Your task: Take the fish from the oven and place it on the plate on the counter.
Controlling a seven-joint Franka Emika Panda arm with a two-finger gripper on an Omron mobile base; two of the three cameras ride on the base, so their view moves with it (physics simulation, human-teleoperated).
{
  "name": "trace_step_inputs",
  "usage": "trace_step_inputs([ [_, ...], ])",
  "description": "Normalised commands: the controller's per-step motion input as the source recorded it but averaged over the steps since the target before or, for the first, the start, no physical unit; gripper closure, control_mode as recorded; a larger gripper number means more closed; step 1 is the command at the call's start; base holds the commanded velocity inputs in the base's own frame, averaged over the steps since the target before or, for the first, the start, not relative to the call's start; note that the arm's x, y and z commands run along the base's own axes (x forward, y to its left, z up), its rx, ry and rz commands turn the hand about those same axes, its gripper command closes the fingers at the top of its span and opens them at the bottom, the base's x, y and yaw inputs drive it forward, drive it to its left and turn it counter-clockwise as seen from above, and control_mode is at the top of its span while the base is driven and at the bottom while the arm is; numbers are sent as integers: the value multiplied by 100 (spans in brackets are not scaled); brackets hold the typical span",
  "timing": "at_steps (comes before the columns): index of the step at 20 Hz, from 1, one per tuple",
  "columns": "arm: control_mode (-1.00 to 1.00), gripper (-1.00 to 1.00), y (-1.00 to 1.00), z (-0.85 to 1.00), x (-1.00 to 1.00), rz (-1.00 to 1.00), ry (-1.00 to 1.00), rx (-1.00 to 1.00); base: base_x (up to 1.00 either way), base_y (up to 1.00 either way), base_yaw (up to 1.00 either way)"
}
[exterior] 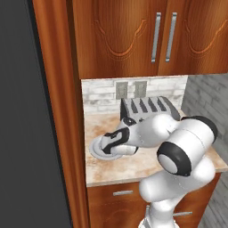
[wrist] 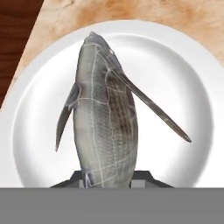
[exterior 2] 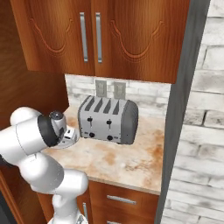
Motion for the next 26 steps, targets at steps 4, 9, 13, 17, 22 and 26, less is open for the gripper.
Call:
trace_step_inputs([
  [4, -100, -100, 1, 0, 17, 0, 0, 0, 0, 0, 0],
  [9, -100, -100, 4, 2, 0, 0, -4, 0, 0, 0, 0],
  [13, -100, -100, 1, 45, -16, 0, -20, 0, 0, 0, 0],
  [17, -100, -100, 0, 60, -41, 0, -24, 2, 0, 0, 0],
  [22, -100, -100, -6, 79, -53, 0, -19, 4, 0, 0, 0],
  [26, -100, -100, -12, 100, -64, 0, -14, 2, 0, 0, 0],
])
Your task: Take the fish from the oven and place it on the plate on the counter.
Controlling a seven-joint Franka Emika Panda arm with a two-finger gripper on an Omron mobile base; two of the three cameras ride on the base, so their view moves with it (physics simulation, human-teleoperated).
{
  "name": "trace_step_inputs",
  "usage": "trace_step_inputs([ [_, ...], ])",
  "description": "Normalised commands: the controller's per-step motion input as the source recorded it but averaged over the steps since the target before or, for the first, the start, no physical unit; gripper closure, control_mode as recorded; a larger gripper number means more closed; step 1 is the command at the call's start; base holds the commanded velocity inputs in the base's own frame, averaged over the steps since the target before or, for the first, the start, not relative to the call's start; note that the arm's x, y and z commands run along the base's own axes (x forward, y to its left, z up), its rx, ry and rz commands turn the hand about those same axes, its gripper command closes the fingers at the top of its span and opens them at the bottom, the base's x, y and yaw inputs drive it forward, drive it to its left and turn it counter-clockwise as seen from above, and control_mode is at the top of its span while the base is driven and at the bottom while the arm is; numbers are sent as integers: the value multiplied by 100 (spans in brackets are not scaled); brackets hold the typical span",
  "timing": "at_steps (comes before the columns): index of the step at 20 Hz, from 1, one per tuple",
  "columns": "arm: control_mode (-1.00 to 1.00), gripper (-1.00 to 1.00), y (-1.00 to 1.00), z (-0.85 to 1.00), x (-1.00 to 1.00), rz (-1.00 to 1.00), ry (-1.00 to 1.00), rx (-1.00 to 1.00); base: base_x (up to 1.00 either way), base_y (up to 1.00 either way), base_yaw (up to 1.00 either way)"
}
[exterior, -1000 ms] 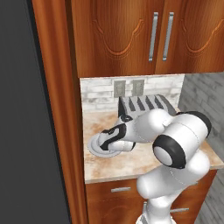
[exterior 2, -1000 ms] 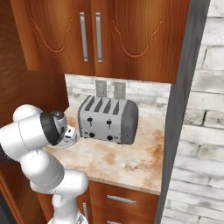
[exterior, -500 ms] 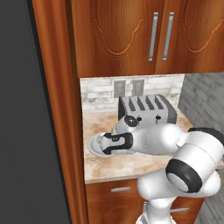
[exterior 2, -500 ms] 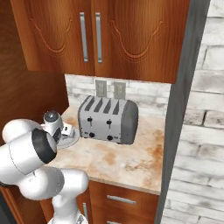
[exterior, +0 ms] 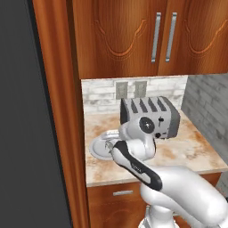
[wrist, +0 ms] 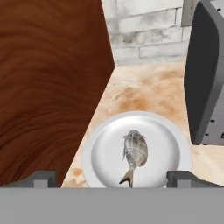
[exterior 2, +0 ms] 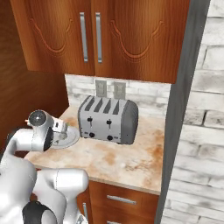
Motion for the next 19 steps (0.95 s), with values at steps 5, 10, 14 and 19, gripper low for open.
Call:
trace_step_inputs([
  [5, -100, -100, -45, 95, -75, -1, -4, 5, 0, 0, 0],
  [10, -100, -100, -78, 97, -86, -3, 0, 9, 0, 0, 0],
  [14, -100, -100, -45, 98, -100, -3, 0, 3, 0, 0, 0],
  [19, -100, -100, -20, 42, -100, -1, 0, 0, 0, 0, 0],
])
